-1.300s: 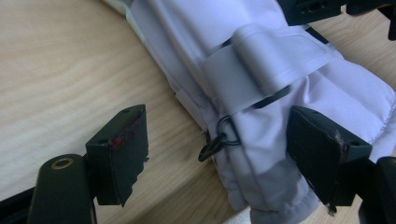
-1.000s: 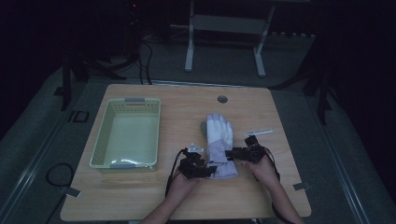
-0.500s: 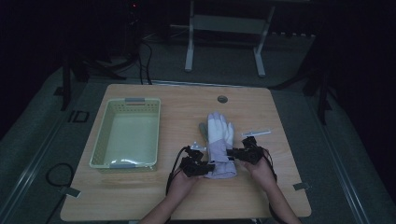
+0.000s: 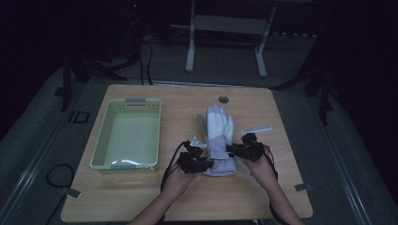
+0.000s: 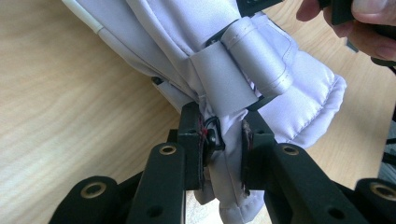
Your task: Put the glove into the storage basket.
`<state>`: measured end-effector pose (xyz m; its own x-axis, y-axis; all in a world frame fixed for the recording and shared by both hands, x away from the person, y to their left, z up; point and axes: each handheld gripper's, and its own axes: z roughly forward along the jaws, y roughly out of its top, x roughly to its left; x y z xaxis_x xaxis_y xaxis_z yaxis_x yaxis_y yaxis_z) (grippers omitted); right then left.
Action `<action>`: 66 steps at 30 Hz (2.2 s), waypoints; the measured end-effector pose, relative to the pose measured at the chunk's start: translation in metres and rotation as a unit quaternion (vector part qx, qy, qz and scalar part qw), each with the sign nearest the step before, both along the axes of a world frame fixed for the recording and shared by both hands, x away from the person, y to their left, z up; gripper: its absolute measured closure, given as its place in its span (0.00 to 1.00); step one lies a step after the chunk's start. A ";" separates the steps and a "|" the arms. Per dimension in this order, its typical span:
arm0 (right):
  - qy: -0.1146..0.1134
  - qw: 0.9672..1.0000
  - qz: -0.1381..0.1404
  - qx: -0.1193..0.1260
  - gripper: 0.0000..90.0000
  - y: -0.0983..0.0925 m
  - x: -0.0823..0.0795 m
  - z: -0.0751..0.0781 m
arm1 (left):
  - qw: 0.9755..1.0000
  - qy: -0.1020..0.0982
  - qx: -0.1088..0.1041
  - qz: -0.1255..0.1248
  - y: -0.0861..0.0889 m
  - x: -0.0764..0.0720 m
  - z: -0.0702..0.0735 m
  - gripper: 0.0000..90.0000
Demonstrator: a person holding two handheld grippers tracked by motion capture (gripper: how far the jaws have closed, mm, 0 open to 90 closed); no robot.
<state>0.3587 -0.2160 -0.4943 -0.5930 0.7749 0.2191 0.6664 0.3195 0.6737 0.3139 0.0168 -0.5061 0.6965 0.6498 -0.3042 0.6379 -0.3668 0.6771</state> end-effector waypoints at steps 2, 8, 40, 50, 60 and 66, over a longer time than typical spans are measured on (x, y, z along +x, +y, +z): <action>-0.007 1.000 0.001 -0.001 0.90 0.003 0.000 0.007 | 1.000 -0.006 0.003 -0.002 0.003 0.001 0.008 0.83; -0.021 1.000 0.000 0.002 0.90 0.014 0.000 0.029 | 1.000 -0.021 0.008 -0.005 0.014 0.002 0.030 0.83; -0.047 0.999 0.017 0.015 0.89 0.087 0.012 0.073 | 0.998 -0.038 0.039 0.001 0.081 0.007 0.082 0.83; -0.059 0.998 0.037 0.005 0.89 0.130 0.018 0.085 | 0.998 -0.041 0.043 0.027 0.119 0.004 0.092 0.83; -0.044 0.997 0.053 0.015 0.89 0.178 0.022 0.085 | 0.997 -0.035 0.059 0.044 0.165 -0.002 0.097 0.83; -0.042 0.997 0.067 0.012 0.89 0.214 0.022 0.086 | 0.996 -0.029 0.063 0.057 0.197 -0.007 0.098 0.83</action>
<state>0.3812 -0.0022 -0.4086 -0.7080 0.6823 0.1823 0.5598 0.3849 0.7338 0.3072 0.2134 -0.4077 0.6296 0.7567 -0.1761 0.6412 -0.3782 0.6677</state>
